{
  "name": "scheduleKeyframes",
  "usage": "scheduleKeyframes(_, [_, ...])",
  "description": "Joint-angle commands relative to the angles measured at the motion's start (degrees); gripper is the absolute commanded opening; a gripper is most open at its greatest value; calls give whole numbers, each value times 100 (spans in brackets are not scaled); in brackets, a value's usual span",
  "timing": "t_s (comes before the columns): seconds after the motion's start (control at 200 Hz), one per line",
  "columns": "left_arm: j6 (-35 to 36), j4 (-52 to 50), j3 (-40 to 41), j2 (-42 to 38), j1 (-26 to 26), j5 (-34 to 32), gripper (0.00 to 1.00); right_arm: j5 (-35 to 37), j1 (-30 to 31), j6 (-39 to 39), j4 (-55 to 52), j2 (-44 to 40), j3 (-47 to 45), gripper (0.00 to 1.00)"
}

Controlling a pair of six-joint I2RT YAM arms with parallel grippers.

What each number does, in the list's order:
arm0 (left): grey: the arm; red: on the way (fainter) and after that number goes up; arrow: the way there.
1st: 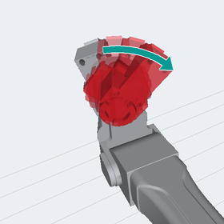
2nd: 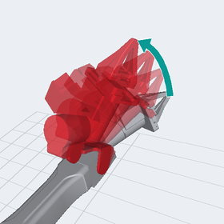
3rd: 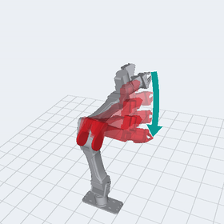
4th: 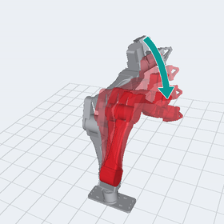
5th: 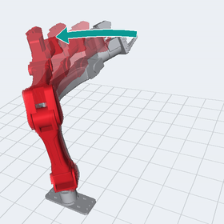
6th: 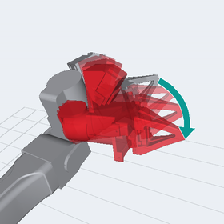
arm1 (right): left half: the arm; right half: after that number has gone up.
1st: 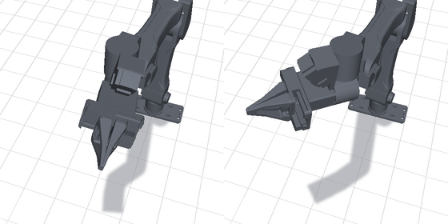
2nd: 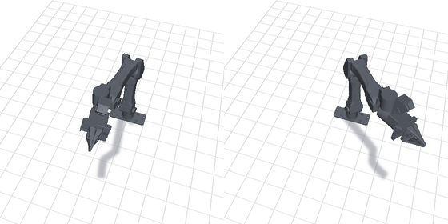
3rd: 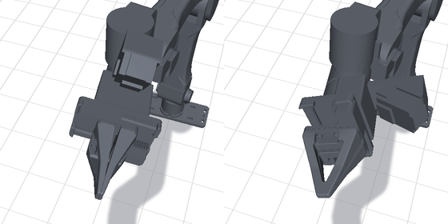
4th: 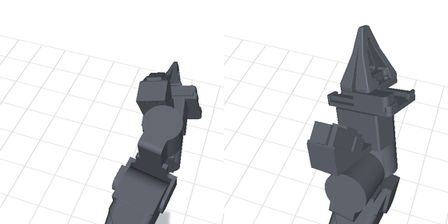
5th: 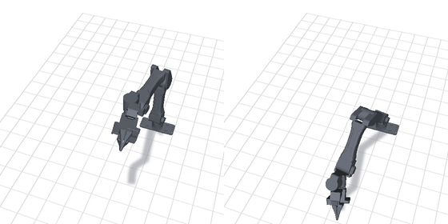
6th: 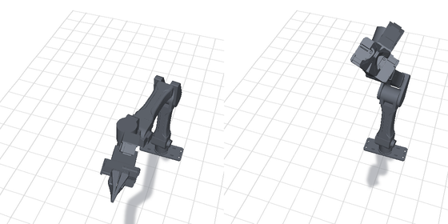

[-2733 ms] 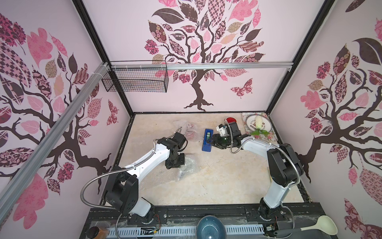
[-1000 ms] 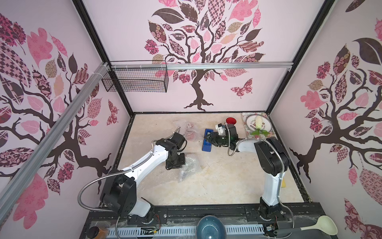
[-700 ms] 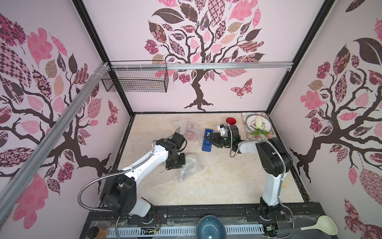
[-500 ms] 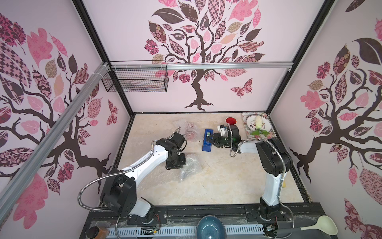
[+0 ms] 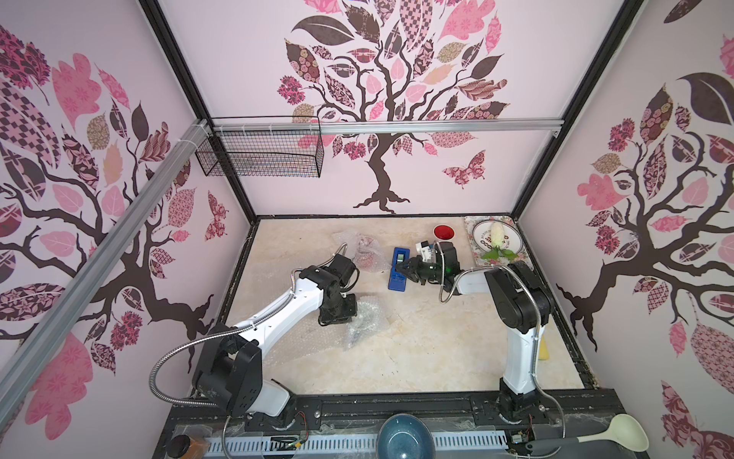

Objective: Wrap mugs in bubble wrap
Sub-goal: Tear off the tape using the Tape Cutter.

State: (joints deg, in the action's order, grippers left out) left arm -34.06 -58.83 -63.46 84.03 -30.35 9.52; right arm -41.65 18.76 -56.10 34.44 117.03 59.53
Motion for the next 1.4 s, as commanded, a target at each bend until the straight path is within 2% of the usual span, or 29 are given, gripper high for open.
scheduleKeyframes(0.0, [72,189,-37,-66,26,120,0,67,-37,-139,-178,-78,262,10])
scheduleKeyframes(0.15, [55,205,-24,-65,21,142,0,53,-191,-96,-559,-385,791,0])
scheduleKeyframes(0.365, [-12,402,167,-69,22,218,0,-359,-303,132,-1557,-165,2130,0])
scheduleKeyframes(0.64, [-70,549,348,-75,22,323,0,-581,-319,-130,-1605,-182,2703,0])
scheduleKeyframes(0.735, [-87,607,411,-85,26,324,0,-618,-308,-427,-1277,-365,2403,0])
scheduleKeyframes(0.985, [-48,542,384,65,27,211,0,-594,-311,-979,-419,-1042,922,0])
scheduleKeyframes(1.39, [48,570,218,262,16,214,0,-546,-158,-1180,150,-1525,-551,0])
